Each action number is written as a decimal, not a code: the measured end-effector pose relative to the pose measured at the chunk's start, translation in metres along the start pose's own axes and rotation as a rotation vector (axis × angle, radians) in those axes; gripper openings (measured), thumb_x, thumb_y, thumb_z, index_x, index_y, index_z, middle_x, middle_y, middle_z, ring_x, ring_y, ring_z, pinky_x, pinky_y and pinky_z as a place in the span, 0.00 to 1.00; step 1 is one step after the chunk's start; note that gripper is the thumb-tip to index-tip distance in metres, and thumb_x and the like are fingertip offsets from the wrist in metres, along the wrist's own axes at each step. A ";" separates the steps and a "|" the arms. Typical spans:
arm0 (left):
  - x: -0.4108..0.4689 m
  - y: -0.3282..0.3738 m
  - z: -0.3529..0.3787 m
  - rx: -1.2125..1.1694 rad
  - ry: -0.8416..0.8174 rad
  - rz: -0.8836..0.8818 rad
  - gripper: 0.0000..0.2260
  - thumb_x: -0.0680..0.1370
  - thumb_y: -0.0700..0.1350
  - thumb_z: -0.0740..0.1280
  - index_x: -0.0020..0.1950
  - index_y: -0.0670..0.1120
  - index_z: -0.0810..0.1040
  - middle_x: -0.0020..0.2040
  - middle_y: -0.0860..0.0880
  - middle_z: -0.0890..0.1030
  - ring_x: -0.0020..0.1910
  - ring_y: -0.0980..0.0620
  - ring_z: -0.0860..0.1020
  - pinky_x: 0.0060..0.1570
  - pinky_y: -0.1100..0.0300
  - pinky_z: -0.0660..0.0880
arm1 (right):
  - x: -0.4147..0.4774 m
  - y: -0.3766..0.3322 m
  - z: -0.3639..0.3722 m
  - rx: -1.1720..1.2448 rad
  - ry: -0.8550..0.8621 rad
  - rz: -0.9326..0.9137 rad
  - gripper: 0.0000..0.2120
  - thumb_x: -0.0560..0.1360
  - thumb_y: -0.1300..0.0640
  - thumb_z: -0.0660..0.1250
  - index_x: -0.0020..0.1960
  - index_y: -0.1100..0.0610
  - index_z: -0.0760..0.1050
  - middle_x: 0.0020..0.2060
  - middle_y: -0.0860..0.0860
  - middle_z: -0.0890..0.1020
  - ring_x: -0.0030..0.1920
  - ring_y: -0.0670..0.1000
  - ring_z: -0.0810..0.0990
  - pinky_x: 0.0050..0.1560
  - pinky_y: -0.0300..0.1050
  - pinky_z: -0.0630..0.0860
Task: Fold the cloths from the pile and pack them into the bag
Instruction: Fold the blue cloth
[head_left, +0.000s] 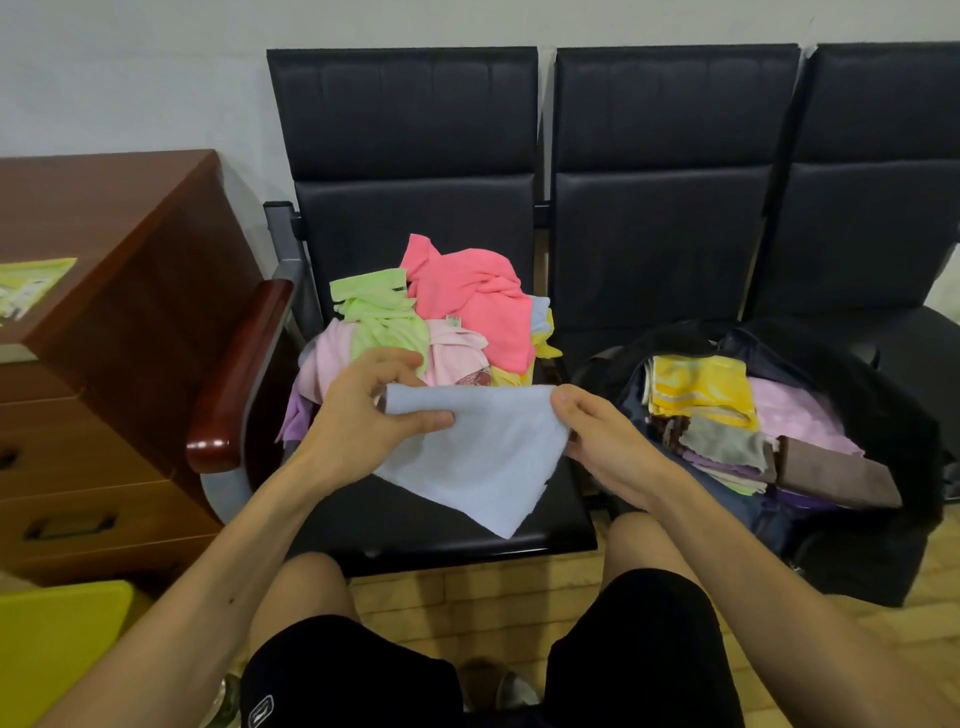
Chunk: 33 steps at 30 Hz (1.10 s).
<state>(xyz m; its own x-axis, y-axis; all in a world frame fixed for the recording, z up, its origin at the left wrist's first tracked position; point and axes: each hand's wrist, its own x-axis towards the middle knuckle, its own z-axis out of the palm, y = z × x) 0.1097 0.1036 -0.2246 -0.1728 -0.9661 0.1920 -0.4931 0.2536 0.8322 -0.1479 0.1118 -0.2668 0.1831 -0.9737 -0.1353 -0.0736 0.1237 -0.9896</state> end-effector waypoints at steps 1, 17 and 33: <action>0.000 0.002 0.001 -0.075 -0.037 0.020 0.11 0.68 0.48 0.78 0.44 0.44 0.82 0.50 0.55 0.81 0.51 0.63 0.78 0.48 0.69 0.73 | -0.004 -0.001 0.003 0.197 0.010 0.023 0.18 0.83 0.46 0.54 0.61 0.56 0.77 0.52 0.47 0.85 0.56 0.46 0.83 0.52 0.38 0.78; 0.014 -0.005 0.077 -1.334 -0.277 -0.569 0.36 0.57 0.56 0.85 0.62 0.46 0.83 0.65 0.45 0.80 0.64 0.47 0.79 0.61 0.49 0.77 | -0.032 -0.029 -0.013 0.566 0.118 0.005 0.21 0.69 0.52 0.71 0.60 0.60 0.78 0.53 0.57 0.85 0.53 0.56 0.85 0.49 0.49 0.83; 0.077 0.023 0.256 -0.572 -0.585 -0.539 0.12 0.80 0.46 0.68 0.64 0.48 0.78 0.55 0.48 0.85 0.54 0.49 0.84 0.52 0.55 0.81 | -0.039 0.081 -0.194 0.093 0.488 0.272 0.12 0.80 0.55 0.67 0.60 0.60 0.78 0.49 0.55 0.86 0.50 0.55 0.86 0.53 0.53 0.82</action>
<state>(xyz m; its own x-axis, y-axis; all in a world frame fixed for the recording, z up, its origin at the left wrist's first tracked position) -0.1332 0.0472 -0.3237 -0.5172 -0.7294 -0.4478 -0.1692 -0.4257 0.8889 -0.3510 0.1226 -0.3325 -0.3060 -0.8774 -0.3694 0.0361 0.3770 -0.9255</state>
